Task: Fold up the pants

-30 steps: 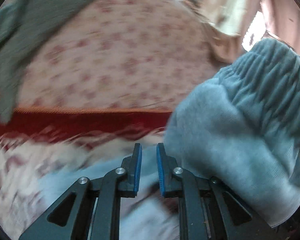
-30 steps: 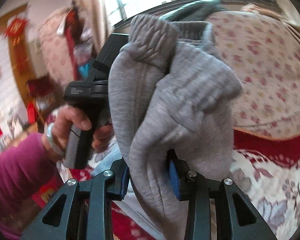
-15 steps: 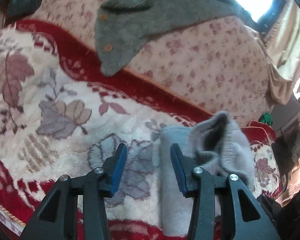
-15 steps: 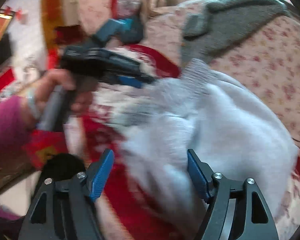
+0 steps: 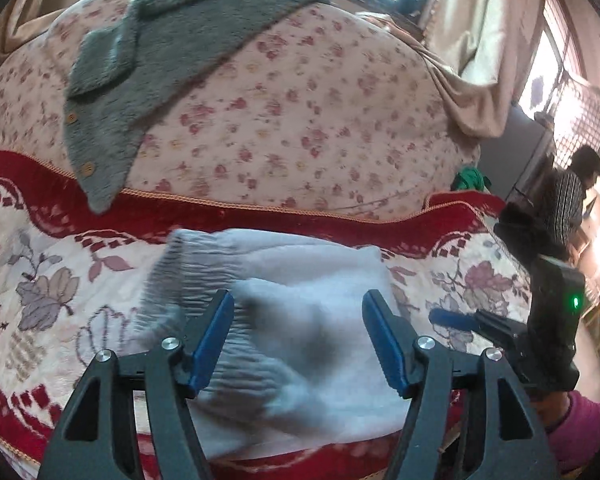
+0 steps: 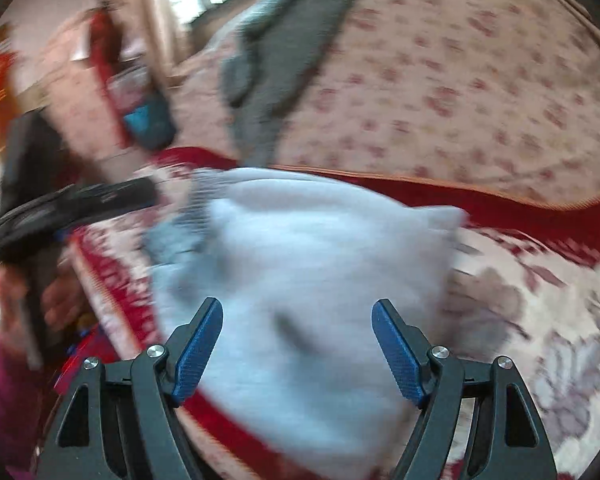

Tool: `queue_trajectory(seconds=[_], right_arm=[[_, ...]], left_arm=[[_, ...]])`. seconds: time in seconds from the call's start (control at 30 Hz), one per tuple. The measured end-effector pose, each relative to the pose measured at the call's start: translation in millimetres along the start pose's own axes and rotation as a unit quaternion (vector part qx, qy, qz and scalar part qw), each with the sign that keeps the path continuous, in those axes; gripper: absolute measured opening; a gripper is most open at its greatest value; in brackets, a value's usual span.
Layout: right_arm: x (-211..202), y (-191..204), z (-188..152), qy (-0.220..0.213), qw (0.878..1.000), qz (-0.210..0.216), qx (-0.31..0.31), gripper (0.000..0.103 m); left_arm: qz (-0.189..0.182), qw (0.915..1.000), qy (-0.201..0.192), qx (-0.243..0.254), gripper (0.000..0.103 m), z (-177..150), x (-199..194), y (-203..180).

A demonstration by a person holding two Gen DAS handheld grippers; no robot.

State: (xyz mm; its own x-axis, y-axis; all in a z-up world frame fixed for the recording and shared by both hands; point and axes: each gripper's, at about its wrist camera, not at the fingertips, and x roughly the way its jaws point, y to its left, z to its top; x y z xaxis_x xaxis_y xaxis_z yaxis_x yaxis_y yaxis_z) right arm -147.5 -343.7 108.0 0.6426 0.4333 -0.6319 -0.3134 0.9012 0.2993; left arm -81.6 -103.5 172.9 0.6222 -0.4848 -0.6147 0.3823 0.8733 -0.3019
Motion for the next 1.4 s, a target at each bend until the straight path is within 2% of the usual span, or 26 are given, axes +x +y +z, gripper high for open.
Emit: queue_trajectory(seconds=[0.17, 0.27, 0.4, 0.63, 0.93, 1.1, 1.23, 1.33, 1.4], right_arm=[[0.9, -4.8, 3.1, 0.003, 1.000, -0.016, 0.012, 0.083], [5.4, -2.5, 4.6, 0.008, 1.000, -0.017, 0.013, 0.085], [12.6, -1.2, 1.9, 0.012, 1.000, -0.018, 0.020, 0.086], [33.7, 13.3, -10.7, 0.044, 0.999, -0.025, 0.004, 0.086], [49.6, 21.9, -15.0, 0.056, 0.998, -0.036, -0.015, 0.095], [48.5, 22.6, -13.9, 0.058, 0.998, -0.035, -0.016, 0.095], [43.3, 18.7, -11.3, 0.059, 0.998, -0.032, -0.002, 0.095], [40.7, 13.2, -9.6, 0.065, 0.997, -0.032, 0.012, 0.095], [37.5, 9.8, -9.0, 0.061, 0.997, -0.035, 0.017, 0.095]], left_arm=[[0.043, 0.9989, 0.013, 0.012, 0.066, -20.9, 15.9, -12.8], [0.090, 0.9956, 0.017, 0.022, 0.066, -36.8, 21.9, -11.1], [0.113, 0.9931, 0.017, 0.024, 0.066, -48.6, 26.1, -7.2], [0.111, 0.9937, 0.010, -0.015, 0.066, -55.6, 31.9, 5.3], [0.127, 0.9919, -0.002, -0.009, 0.067, -68.8, 36.0, 6.1], [0.128, 0.9917, -0.005, -0.017, 0.067, -70.8, 31.7, 8.6], [0.142, 0.9898, -0.007, -0.013, 0.067, -72.7, 29.1, 6.5], [0.166, 0.9860, -0.006, -0.015, 0.071, -75.5, 25.5, 7.2], [0.169, 0.9852, -0.005, -0.029, 0.072, -77.2, 20.0, 12.8]])
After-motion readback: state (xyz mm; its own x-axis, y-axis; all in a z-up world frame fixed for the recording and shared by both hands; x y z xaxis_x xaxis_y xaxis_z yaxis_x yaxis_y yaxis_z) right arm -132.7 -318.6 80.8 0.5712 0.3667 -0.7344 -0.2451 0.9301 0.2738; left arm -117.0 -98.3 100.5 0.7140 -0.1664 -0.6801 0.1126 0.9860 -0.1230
